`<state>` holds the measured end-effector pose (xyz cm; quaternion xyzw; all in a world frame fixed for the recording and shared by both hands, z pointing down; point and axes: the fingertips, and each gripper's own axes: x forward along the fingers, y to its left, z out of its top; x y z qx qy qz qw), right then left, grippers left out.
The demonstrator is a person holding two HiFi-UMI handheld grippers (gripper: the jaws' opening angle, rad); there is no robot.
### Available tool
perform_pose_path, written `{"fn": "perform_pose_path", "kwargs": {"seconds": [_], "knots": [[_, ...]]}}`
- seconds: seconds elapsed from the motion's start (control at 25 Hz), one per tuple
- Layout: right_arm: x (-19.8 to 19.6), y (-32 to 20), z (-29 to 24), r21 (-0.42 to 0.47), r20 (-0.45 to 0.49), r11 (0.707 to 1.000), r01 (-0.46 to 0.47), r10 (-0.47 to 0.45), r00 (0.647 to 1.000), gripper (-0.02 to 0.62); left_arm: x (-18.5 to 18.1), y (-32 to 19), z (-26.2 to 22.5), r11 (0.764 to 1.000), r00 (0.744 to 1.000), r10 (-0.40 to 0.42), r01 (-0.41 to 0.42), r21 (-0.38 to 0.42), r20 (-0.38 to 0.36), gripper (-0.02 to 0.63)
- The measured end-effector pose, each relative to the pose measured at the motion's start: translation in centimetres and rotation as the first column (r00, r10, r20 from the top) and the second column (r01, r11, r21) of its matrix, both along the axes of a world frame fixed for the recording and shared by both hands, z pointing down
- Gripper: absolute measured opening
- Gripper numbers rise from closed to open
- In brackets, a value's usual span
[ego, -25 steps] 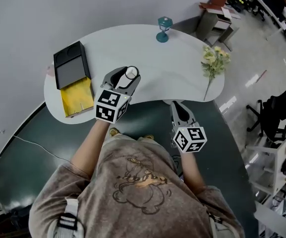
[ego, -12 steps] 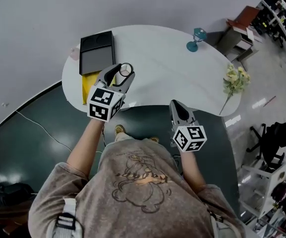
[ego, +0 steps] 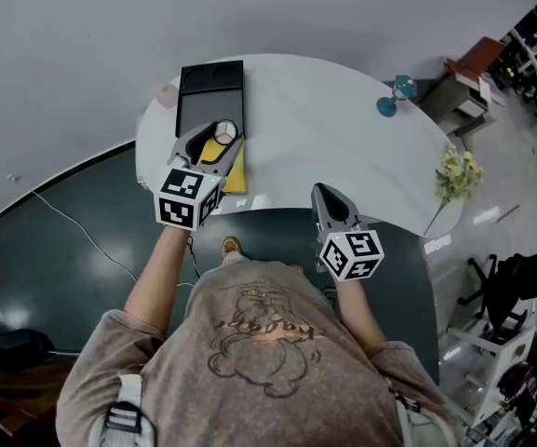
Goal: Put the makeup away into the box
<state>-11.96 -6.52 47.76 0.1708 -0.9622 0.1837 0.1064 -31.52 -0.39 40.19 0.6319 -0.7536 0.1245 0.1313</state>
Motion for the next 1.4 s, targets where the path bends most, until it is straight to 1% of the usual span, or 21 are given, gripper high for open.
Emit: {"fn": "perform_pose_path", "kwargs": {"seconds": [0.08,0.16,0.4,0.68,0.84,0.92,1.12,1.4], "knots": [[-1.1,0.3,-0.1,0.005,-0.001,1.0,0.014,-0.014,1.0,0.003,-1.3,0.8,0.1,1.0,1.0,-0.017,0.017,0.003,0.007,0.233],[-2.1,0.5,-0.2,0.008,-0.003,1.0,0.021,-0.021,1.0,0.003,-2.2,1.3,0.1,1.0,1.0,-0.027,0.027,0.006,-0.001,0.233],[-4.3,1.2,-0.6,0.017,-0.007,1.0,0.023,-0.023,1.0,0.003,-4.2,2.1,0.2,1.0,0.999,-0.023,0.023,0.007,-0.029,0.233],[-5.3,2.0,-0.6,0.01,-0.009,1.0,0.011,-0.011,1.0,0.003,-5.3,2.2,1.5,1.0,0.999,0.012,-0.013,-0.025,-0.046,0.233],[-4.8,1.8,-0.4,0.003,-0.012,1.0,-0.012,0.012,1.0,0.003,-5.7,1.6,3.6,0.999,0.998,0.027,-0.029,-0.038,-0.058,0.233],[-4.4,1.6,-0.4,0.001,-0.015,1.0,-0.026,0.026,1.0,0.003,-5.9,1.2,5.2,0.998,0.997,0.034,-0.038,-0.059,-0.067,0.233],[-3.1,0.9,0.0,0.0,-0.025,0.998,-0.07,0.07,0.997,0.003,-6.2,0.3,9.6,0.989,0.995,0.074,-0.081,-0.122,-0.061,0.233],[-0.8,0.1,1.1,-0.01,-0.042,0.989,-0.144,0.144,0.989,0.003,-5.8,-1.7,15.8,0.962,0.991,0.132,-0.135,-0.239,-0.029,0.233]]}}
